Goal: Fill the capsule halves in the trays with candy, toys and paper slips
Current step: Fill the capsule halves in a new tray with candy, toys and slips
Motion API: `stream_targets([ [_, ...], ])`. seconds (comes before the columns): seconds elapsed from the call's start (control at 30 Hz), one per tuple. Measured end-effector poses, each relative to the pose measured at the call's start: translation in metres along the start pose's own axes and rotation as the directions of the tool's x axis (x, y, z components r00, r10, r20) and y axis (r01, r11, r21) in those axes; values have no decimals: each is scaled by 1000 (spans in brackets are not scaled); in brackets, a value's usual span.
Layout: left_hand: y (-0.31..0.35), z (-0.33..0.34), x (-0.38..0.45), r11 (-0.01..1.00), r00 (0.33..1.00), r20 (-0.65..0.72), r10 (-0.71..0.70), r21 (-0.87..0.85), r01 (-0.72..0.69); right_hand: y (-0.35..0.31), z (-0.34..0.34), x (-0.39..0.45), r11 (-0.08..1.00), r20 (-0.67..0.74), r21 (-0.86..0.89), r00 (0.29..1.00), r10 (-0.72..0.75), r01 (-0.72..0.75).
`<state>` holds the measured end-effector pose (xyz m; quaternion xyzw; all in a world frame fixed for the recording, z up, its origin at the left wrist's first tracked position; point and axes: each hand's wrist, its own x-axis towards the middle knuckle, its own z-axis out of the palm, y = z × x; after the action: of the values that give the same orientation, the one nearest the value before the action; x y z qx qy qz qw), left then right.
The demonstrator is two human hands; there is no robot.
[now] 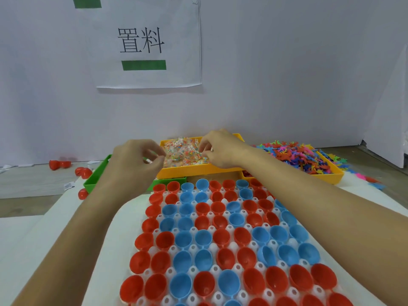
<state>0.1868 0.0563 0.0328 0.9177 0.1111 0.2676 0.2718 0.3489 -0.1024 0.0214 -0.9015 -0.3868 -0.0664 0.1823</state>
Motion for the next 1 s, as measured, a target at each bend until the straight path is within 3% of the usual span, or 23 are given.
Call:
stream_targets([
  [0.2, -58, -7, 5, 976, 984, -14, -175, 127, 175, 3, -7, -13, 990, -113, 140, 994, 10, 6],
  [0.43, -91, 13, 1, 969, 974, 62, -219, 133, 209, 27, -30, -71, 951, -285, 310, 953, 102, -9],
  [0.57, -90, 25, 16, 971, 982, -27, -186, 145, 188, 41, -56, -89, 944, -306, 328, 942, 140, -34],
  [0.7, -86, 32, 47, 946, 961, -73, -267, 169, 276, 45, -83, -98, 942, -386, 336, 911, 145, -7],
  [0.87, -84, 46, 72, 856, 887, 150, -437, 371, 359, 45, -96, -105, 941, -409, 339, 902, 140, 8],
  [1.0, -80, 48, 78, 796, 837, 190, -514, 470, 382, 43, -97, -106, 934, -393, 356, 908, 147, 3],
])
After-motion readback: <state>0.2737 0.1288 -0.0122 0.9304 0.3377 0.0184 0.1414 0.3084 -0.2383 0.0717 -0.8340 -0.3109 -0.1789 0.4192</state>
